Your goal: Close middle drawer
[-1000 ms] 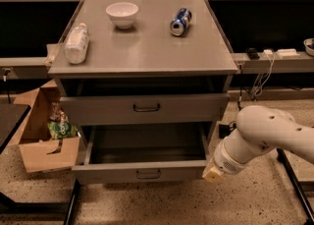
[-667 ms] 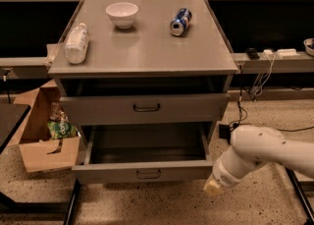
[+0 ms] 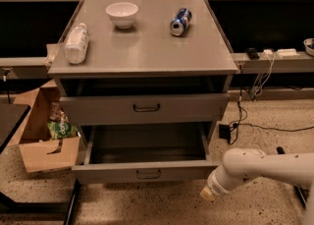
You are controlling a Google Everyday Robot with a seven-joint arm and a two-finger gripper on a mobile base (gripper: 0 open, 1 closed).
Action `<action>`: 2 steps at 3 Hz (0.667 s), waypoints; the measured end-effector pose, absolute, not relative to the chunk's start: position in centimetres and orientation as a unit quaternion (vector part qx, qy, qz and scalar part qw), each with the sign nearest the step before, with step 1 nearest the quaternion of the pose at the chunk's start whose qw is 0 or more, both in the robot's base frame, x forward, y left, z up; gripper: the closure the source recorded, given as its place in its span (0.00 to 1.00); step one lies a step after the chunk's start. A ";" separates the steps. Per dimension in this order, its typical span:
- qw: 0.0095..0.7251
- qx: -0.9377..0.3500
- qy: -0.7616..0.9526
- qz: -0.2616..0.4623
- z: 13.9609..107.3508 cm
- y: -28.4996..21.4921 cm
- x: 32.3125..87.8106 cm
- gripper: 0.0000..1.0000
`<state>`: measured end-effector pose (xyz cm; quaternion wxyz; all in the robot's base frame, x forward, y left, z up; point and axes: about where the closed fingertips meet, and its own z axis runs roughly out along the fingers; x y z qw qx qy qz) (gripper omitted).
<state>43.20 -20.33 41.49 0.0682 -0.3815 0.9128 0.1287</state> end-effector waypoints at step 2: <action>0.132 -0.358 0.918 0.104 37.4 -20.4 50.8 1.00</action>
Offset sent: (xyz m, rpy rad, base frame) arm 0.1184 -0.0017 -0.0479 0.0130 -0.1972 -0.0815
